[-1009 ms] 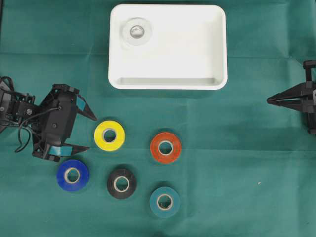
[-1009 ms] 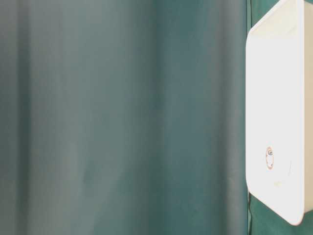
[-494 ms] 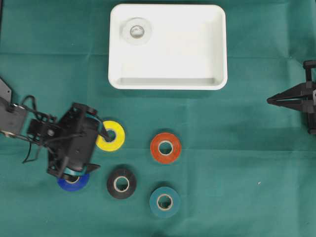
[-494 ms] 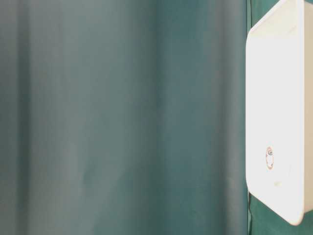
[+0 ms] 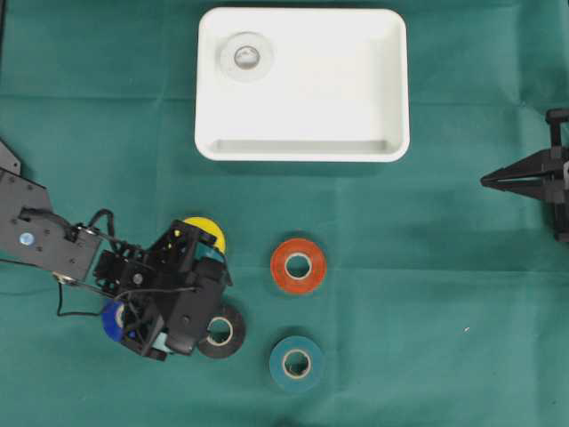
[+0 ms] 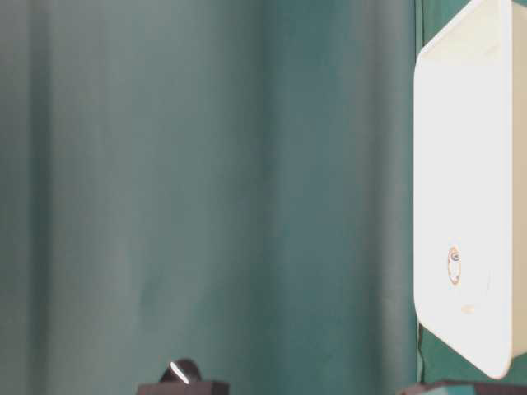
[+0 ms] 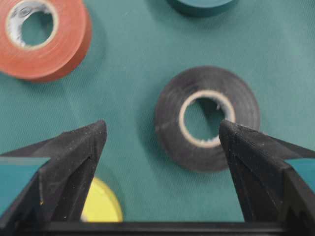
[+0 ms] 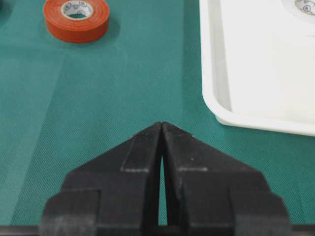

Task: Put the tape into the white case with the left arm.
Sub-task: 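Lower the left gripper and close it on the black tape roll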

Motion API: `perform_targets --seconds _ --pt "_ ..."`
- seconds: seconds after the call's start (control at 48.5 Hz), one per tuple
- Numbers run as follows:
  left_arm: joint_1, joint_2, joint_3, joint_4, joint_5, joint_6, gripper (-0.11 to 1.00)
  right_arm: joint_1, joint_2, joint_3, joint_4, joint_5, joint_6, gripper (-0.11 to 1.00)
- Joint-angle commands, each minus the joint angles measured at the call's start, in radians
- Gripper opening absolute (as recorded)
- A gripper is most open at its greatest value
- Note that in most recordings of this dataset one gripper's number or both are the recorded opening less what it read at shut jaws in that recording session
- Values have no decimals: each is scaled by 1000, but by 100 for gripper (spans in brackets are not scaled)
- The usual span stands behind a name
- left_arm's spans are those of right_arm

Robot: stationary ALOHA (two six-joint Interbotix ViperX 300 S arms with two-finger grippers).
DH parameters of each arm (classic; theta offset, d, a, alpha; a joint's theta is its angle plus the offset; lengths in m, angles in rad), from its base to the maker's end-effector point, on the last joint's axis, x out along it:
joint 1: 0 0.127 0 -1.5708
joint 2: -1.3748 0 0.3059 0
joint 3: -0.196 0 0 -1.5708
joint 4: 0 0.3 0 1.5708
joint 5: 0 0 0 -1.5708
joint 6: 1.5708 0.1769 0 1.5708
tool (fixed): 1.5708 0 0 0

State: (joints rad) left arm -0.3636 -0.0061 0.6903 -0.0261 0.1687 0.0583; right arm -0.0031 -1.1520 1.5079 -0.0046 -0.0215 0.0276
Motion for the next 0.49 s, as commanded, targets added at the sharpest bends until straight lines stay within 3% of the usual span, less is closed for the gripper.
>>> perform_targets --seconds 0.0,0.474 --pt "-3 5 -34 0 -3 0 95 -2 6 -9 -2 -11 2 -9" --pt "21 94 -48 5 -12 12 95 -2 6 -9 -2 -11 2 -9"
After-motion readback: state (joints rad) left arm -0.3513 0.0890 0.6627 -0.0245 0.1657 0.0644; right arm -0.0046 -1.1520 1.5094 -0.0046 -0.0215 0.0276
